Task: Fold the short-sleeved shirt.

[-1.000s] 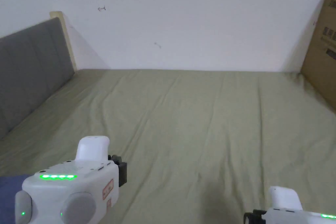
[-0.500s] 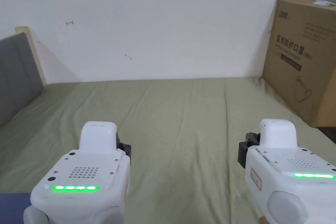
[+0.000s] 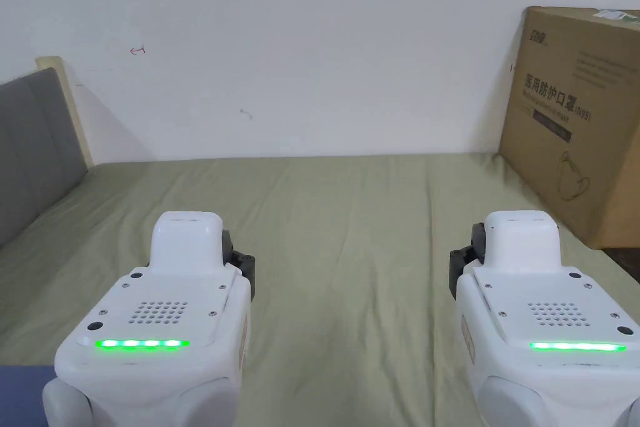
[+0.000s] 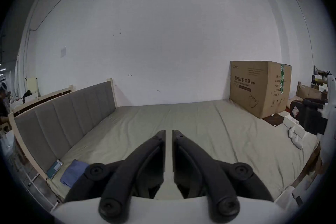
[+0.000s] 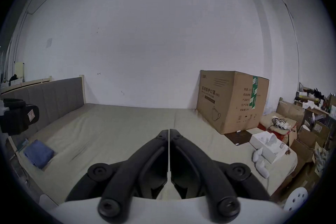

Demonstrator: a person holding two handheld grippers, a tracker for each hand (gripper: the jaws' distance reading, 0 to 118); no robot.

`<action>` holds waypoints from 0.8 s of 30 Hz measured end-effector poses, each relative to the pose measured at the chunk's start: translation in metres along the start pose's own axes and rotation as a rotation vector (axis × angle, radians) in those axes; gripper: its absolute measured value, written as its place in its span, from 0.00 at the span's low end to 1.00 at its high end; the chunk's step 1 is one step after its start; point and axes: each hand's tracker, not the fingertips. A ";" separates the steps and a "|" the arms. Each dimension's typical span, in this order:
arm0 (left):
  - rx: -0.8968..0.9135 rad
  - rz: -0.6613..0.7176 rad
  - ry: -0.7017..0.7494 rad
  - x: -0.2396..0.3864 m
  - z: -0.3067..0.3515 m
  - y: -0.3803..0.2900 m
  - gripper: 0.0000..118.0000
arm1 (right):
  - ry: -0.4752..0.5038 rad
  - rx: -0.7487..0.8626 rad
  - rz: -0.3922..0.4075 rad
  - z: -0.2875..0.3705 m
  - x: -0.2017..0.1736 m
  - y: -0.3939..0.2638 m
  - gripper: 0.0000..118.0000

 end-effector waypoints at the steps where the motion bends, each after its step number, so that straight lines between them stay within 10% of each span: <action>1: -0.004 0.003 -0.004 -0.001 0.000 0.000 0.25 | 0.004 -0.004 0.002 0.000 0.000 0.000 0.09; 4: -0.015 -0.004 -0.006 -0.003 -0.002 -0.003 0.38 | 0.016 -0.011 0.016 0.000 -0.002 0.000 0.20; 7: -0.031 -0.003 0.009 -0.004 -0.005 -0.005 0.91 | 0.018 -0.022 0.027 -0.004 -0.003 0.000 0.80; 9: -0.028 0.016 0.006 -0.007 -0.004 -0.007 1.00 | 0.014 0.014 0.024 -0.001 -0.004 -0.003 0.98; 24: -0.065 0.029 0.007 -0.007 -0.006 0.003 0.99 | 0.015 -0.012 0.027 -0.004 -0.001 -0.002 0.99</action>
